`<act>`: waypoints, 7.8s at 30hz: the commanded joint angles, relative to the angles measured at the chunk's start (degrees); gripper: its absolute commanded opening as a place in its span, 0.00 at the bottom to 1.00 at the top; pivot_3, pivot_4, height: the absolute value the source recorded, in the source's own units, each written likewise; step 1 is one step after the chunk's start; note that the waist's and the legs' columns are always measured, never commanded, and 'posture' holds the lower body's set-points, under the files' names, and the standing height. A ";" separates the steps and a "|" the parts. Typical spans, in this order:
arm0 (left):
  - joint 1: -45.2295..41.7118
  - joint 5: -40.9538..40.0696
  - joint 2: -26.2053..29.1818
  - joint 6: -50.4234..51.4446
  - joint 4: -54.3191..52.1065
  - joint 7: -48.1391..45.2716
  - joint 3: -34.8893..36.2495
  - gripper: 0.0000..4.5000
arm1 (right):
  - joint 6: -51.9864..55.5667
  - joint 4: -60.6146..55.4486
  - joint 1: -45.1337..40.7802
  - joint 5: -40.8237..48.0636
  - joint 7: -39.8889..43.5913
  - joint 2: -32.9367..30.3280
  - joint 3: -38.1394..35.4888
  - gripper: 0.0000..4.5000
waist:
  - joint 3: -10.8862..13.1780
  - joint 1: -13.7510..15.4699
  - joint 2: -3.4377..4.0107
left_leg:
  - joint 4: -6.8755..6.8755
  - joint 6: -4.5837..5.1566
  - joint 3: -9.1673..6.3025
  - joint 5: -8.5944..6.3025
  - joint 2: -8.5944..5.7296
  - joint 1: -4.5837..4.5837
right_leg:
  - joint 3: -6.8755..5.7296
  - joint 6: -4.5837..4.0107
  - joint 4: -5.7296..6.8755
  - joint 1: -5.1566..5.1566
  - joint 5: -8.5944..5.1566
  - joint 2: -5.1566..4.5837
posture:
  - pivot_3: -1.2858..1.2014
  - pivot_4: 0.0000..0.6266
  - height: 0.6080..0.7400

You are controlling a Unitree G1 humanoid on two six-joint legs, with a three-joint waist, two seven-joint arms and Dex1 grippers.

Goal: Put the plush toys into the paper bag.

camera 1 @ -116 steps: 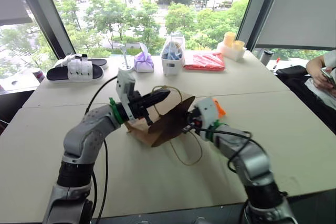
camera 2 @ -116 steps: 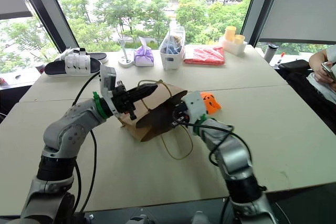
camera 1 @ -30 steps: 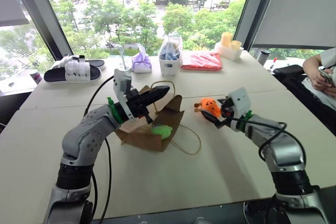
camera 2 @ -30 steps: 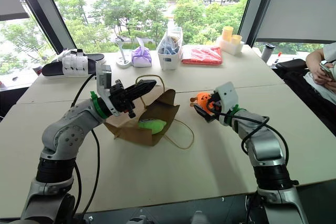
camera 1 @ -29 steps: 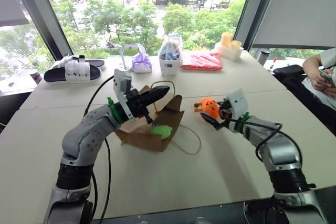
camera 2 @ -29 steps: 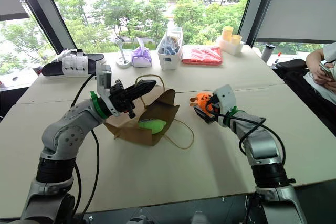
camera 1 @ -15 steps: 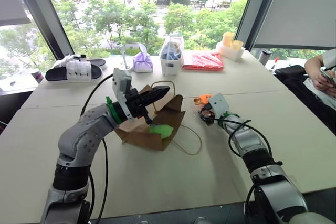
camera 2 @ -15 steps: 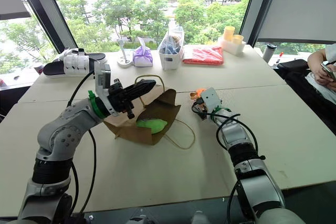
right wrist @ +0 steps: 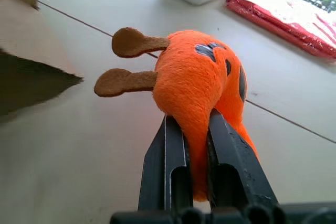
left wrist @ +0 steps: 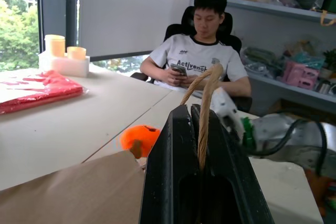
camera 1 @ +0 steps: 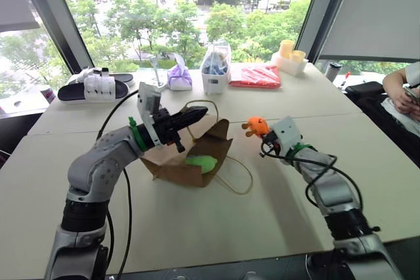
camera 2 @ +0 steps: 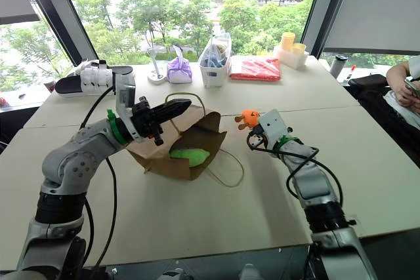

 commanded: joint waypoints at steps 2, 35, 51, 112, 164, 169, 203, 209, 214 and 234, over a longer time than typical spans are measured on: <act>-1.95 -0.52 1.02 -0.74 0.60 -2.51 0.79 0.00 | 11.17 -17.32 2.17 7.19 2.23 -0.50 -2.65 0.02 | 0.00 -0.26 0.00 | 0.00 0.03 0.01 -0.02 0.02 0.04 | 0.01 0.00 0.02 0.00 0.00 0.01 | 0.52 0.24 1.00; -0.06 -0.50 -0.83 -1.01 -1.63 -2.14 0.48 0.00 | -11.26 22.81 -15.40 0.97 4.53 18.61 11.65 0.82 | 0.00 -0.49 0.00 | -0.40 -0.43 0.00 0.25 0.04 0.06 | 0.03 -0.01 0.05 -0.26 0.01 0.01 | 0.52 0.24 1.00; -1.12 -0.01 -1.90 -1.10 -0.42 -2.48 -0.60 0.00 | 7.55 -5.32 3.97 5.94 6.34 3.74 4.10 0.82 | -0.01 -0.27 -0.02 | -0.38 -0.18 0.05 0.12 0.05 0.09 | 0.01 -0.03 0.07 -0.20 0.01 0.02 | 0.52 0.24 1.00; -2.88 -0.55 4.21 6.30 4.81 -0.68 5.80 1.00 | 26.99 -11.87 -20.17 25.48 1.41 -3.75 -14.85 0.87 | -0.03 -0.07 -0.05 | -0.34 -0.21 0.01 0.14 0.06 0.02 | -0.04 -0.04 0.04 -0.20 0.03 -0.01 | 0.52 0.24 1.00; 14.84 11.45 -0.88 9.34 -14.71 19.95 -4.48 1.00 | 14.45 -6.88 -7.73 18.30 -2.94 15.84 6.26 0.01 | -0.04 -0.11 -0.01 | -0.42 -0.19 -0.03 0.14 0.08 0.12 | 0.02 -0.05 0.12 -0.22 0.03 -0.02 | 0.52 0.24 1.00; 15.29 10.63 -2.15 11.71 -18.07 23.88 -3.20 0.59 | 15.51 -7.24 -8.14 18.29 -3.90 16.48 6.14 0.00 | -0.04 -0.05 -0.02 | -0.40 -0.20 -0.02 0.14 0.06 0.12 | 0.02 -0.05 0.12 -0.20 0.03 -0.03 | 0.52 0.24 1.00; -33.49 29.84 -4.17 -33.78 74.64 -46.58 -14.37 0.00 | 39.84 -34.56 2.03 45.37 -5.23 -14.72 -36.55 0.00 | 0.00 0.02 -0.07 | -0.25 0.04 0.07 0.02 0.01 0.02 | -0.17 -0.03 -0.02 -0.04 0.03 -0.04 | 0.52 0.24 1.00; -37.95 33.72 -5.51 -37.27 80.63 -48.21 -16.18 0.00 | 40.58 -35.81 3.53 48.07 -7.74 -16.08 -37.69 0.00 | 0.01 0.14 -0.09 | -0.20 0.08 0.06 -0.01 0.02 -0.02 | -0.17 -0.02 -0.02 -0.04 0.03 -0.04 | 0.52 0.24 1.00; -38.54 38.11 -6.00 -40.60 83.39 -45.33 -15.20 0.06 | 39.40 -35.59 3.82 49.61 -9.47 -16.56 -36.50 0.00 | 0.02 0.12 -0.09 | -0.15 0.11 0.06 -0.02 0.01 -0.02 | -0.17 -0.01 0.01 -0.03 0.03 -0.04 | 0.52 0.24 1.00; -24.26 33.70 7.18 -31.57 59.44 -41.31 -4.50 0.99 | 24.78 -27.14 9.01 39.26 1.18 -22.86 -18.83 0.00 | 0.01 -0.19 -0.06 | 0.05 0.23 0.06 -0.09 0.03 -0.02 | -0.17 0.01 0.12 -0.04 0.02 -0.03 | 0.52 0.24 1.00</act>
